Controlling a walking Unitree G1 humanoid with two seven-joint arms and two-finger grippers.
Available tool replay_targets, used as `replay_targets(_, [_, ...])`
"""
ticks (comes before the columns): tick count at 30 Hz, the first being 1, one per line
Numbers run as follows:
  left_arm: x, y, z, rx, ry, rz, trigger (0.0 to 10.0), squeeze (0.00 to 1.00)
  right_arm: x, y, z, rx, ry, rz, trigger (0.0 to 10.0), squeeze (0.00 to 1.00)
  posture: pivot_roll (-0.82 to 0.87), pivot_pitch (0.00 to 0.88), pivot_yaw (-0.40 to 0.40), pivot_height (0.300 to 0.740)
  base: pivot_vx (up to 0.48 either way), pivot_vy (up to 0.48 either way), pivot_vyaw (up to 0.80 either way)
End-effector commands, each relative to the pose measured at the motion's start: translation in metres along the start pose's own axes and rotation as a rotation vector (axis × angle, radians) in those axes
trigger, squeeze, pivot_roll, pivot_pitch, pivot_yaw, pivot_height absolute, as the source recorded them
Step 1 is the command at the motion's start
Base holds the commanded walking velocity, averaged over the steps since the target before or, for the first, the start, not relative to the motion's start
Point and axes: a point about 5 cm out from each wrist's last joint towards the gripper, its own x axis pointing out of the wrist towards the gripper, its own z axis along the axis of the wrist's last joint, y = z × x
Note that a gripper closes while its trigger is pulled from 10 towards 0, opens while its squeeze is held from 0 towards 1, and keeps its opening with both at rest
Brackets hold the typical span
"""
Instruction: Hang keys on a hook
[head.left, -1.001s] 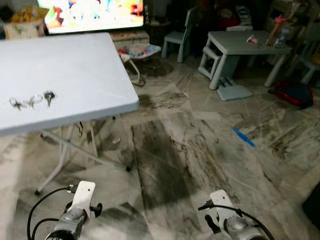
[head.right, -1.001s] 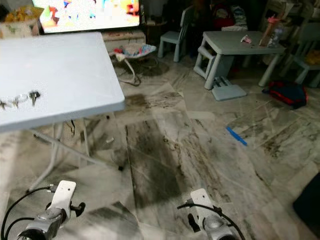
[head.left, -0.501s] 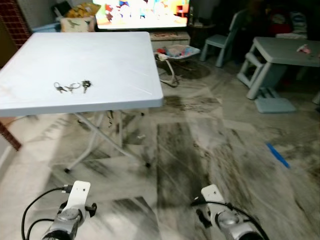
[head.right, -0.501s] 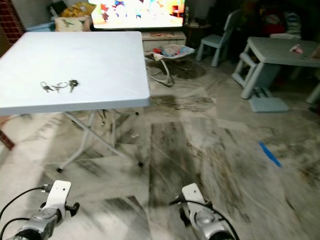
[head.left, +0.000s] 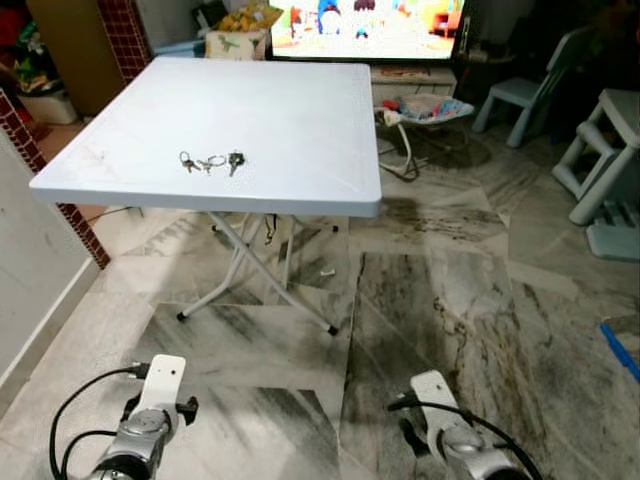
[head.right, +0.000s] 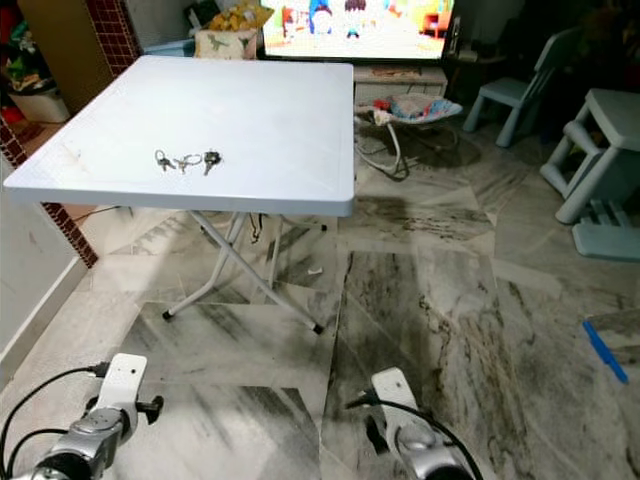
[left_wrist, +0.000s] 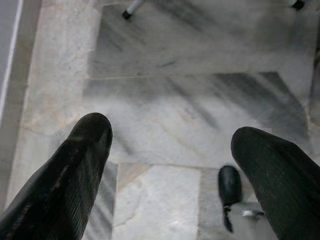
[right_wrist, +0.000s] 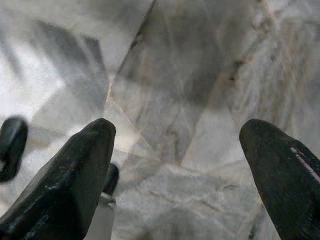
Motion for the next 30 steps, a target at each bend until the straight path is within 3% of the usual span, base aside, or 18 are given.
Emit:
replay_targets(1, [0.0, 0.005, 0.002, -0.017, -0.028, 0.028, 10.0, 0.0, 0.0, 0.002, 0.006, 0.054, -0.056, -0.009, 10.0, 0.0, 0.05, 0.0, -0.039, 0.74, 0.0, 0.0, 0.0])
replay_targets(7, [0.0, 0.003, 0.007, -0.056, -0.074, 0.041, 10.0, 0.0, 0.0, 0.0, 0.011, 0.078, -0.1, -0.024, 10.0, 0.0, 0.04, 0.0, -0.036, 0.74, 0.0, 0.0, 0.0])
replay_targets(8, [-0.001, 0.021, 0.018, -0.075, -0.129, 0.051, 10.0, 0.0, 0.0, -0.001, 0.012, 0.089, -0.109, -0.03, 10.0, 0.0, 0.03, 0.0, -0.036, 0.74, 0.0, 0.0, 0.0])
replay_targets(9, [-0.001, 0.021, 0.018, -0.075, -0.129, 0.051, 10.0, 0.0, 0.0, -0.001, 0.012, 0.089, -0.109, -0.03, 10.0, 0.0, 0.03, 0.0, -0.036, 0.74, 0.0, 0.0, 0.0])
replay_targets(11, [-0.005, 0.049, 0.039, -0.059, -0.237, 0.084, 10.0, 0.0, -0.001, -0.002, 0.013, 0.114, -0.127, -0.041, 10.0, 0.0, 0.03, 0.0, -0.034, 0.74, 0.0, 0.0, 0.0])
replay_targets(13, [-0.01, 0.062, 0.059, -0.024, -0.368, 0.096, 10.0, 0.0, -0.006, -0.05, 0.052, 0.151, -0.288, -0.096, 10.0, 0.0, 0.02, 0.0, -0.034, 0.74, 0.0, 0.0, 0.0])
replay_targets(14, [-0.01, 0.062, 0.059, -0.024, -0.368, 0.096, 10.0, 0.0, -0.006, -0.05, 0.052, 0.151, -0.288, -0.096, 10.0, 0.0, 0.02, 0.0, -0.034, 0.74, 0.0, 0.0, 0.0])
replay_targets(16, [-0.016, 0.065, 0.074, -0.011, -0.474, 0.098, 10.0, 0.0, -0.015, -0.076, 0.08, 0.16, -0.415, -0.122, 10.0, 0.0, 0.02, 0.0, -0.037, 0.74, 0.0, 0.0, 0.0])
replay_targets(17, [-0.016, 0.065, 0.074, -0.011, -0.474, 0.098, 10.0, 0.0, -0.015, -0.076, 0.08, 0.16, -0.415, -0.122, 10.0, 0.0, 0.02, 0.0, -0.037, 0.74, 0.0, 0.0, 0.0])
replay_targets(21, [-0.027, 0.062, 0.095, -0.03, -0.624, 0.086, 10.0, 0.0, -0.022, -0.078, 0.106, 0.181, -0.539, -0.098, 10.0, 0.0, 0.03, 0.0, -0.035, 0.74, 0.0, 0.0, 0.0])
replay_targets(24, [-0.038, 0.058, 0.113, 0.046, -0.729, 0.116, 10.0, 0.0, -0.031, -0.073, 0.131, 0.172, -0.658, -0.075, 10.0, 0.0, 0.03, 0.0, -0.029, 0.74, 0.0, 0.0, 0.0])
replay_targets(27, [-0.043, 0.055, 0.122, 0.031, -0.777, 0.108, 10.0, 0.0, -0.036, -0.072, 0.141, 0.162, -0.71, -0.075, 10.0, 0.0, 0.03, 0.0, -0.026, 0.74, 0.0, 0.0, 0.0])
replay_targets(30, [-0.062, 0.051, 0.148, 0.022, -0.925, 0.131, 10.0, 0.0, -0.05, -0.071, 0.167, 0.152, -0.832, -0.091, 10.0, 0.0, 0.03, 0.0, -0.022, 0.74, 0.0, 0.0, 0.0])
